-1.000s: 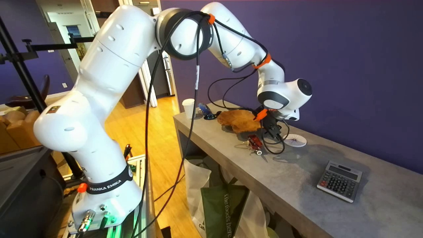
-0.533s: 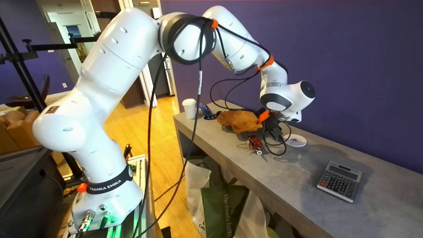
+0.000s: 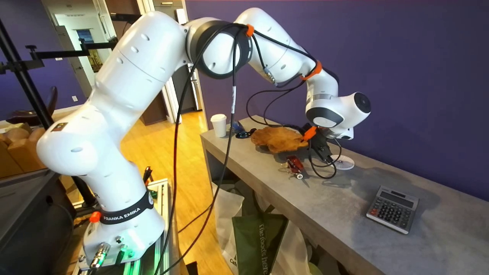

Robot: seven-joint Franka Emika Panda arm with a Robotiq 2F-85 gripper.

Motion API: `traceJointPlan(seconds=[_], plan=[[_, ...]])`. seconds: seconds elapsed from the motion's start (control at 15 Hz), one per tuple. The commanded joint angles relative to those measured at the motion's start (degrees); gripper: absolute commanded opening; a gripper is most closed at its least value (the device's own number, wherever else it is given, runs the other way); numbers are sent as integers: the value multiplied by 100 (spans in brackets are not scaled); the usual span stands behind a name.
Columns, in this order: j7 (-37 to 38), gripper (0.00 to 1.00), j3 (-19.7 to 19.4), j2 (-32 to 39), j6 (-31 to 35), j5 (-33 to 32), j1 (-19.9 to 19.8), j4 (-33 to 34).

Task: Move the wooden tray to the right

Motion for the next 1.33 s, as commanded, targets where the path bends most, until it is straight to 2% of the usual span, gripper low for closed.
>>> traceJointPlan(seconds=[0.0, 0.47, 0.53, 0.67, 0.93, 1.07, 1.27], plan=[[-144, 53, 145, 302, -240, -6, -108, 374], [-365, 56, 201, 565, -470, -96, -59, 678], [-380, 51, 211, 590, -503, -89, -64, 718], [-427, 32, 220, 591, -541, -71, -76, 737], [-499, 4, 235, 555, -611, -24, -130, 743], [-544, 0, 239, 545, -663, -15, -157, 733], [-572, 2, 263, 559, -875, 51, -228, 778]])
